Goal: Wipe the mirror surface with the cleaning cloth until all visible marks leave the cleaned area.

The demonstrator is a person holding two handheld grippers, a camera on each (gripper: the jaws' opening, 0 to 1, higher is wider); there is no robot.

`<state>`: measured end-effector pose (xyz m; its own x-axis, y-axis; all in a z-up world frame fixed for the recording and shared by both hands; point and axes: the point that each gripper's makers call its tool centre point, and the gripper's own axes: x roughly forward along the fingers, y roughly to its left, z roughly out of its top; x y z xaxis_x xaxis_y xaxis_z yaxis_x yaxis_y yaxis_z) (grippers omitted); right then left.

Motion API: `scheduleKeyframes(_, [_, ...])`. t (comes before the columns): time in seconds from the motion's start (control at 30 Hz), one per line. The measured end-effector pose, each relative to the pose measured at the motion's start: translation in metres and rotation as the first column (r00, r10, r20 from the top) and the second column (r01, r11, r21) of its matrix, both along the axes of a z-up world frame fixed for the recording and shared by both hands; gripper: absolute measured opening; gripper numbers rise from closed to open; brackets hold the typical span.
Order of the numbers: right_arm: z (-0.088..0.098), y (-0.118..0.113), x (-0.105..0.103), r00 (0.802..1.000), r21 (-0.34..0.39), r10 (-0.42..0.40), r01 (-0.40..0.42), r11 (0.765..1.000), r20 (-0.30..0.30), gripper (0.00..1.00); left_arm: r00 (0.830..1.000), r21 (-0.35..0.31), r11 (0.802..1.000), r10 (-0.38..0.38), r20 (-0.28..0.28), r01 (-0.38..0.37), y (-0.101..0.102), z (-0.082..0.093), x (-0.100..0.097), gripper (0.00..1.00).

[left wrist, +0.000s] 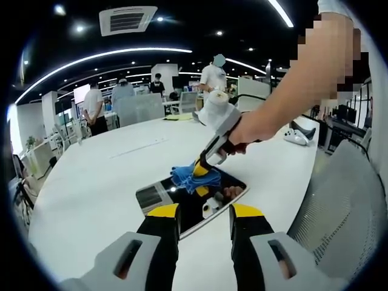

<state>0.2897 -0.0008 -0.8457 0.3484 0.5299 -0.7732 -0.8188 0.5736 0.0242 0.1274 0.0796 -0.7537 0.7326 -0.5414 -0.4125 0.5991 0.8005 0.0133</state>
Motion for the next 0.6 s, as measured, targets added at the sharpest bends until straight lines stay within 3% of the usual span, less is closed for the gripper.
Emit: scheduleKeyframes(0.6, [0.000, 0.013, 0.000, 1.000, 0.006, 0.019, -0.019, 1.000, -0.004, 0.04, 1.000, -0.002, 1.000, -0.001, -0.003, 0.001, 0.000, 0.000, 0.000, 0.31])
